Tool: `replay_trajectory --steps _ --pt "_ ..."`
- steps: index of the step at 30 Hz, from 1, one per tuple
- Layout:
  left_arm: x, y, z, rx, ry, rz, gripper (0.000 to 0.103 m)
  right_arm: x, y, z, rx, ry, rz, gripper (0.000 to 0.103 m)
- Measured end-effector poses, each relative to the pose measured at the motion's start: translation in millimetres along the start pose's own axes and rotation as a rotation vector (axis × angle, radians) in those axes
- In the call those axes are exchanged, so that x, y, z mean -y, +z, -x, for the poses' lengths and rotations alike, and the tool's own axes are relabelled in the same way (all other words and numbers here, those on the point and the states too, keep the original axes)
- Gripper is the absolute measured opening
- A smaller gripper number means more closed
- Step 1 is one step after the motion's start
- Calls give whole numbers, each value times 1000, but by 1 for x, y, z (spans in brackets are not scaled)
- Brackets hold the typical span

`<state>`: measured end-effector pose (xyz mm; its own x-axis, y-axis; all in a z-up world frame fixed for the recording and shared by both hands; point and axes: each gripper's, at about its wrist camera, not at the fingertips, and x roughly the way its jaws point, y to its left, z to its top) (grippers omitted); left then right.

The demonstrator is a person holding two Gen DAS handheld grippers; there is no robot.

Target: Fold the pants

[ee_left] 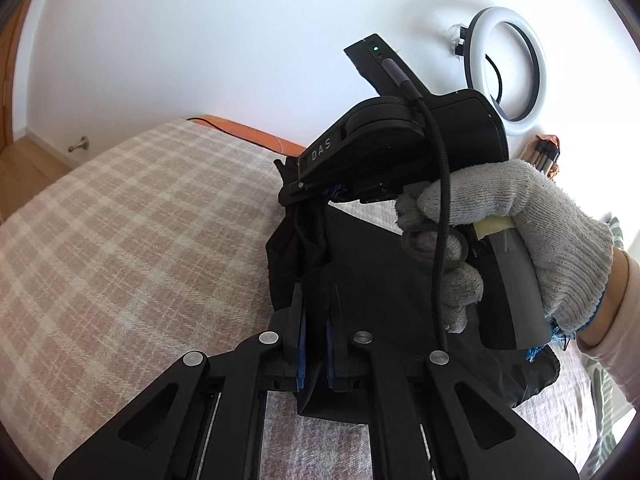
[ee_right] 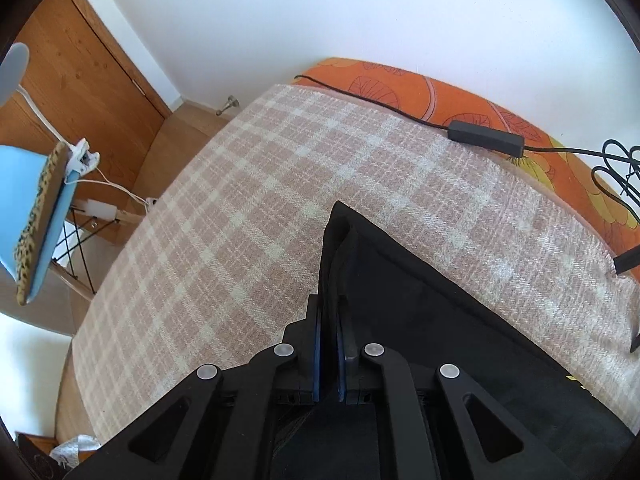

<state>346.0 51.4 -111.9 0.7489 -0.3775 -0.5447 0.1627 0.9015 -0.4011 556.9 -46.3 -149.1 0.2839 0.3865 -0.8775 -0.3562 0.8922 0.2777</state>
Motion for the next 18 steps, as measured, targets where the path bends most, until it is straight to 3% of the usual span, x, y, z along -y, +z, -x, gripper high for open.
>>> replay_trajectory --steps 10,18 --pt "55 -6 12 -2 -57 -100 5 35 -22 76 131 85 -67 3" --pt "126 -14 8 -55 -139 -198 5 98 -64 129 201 67 -137 3"
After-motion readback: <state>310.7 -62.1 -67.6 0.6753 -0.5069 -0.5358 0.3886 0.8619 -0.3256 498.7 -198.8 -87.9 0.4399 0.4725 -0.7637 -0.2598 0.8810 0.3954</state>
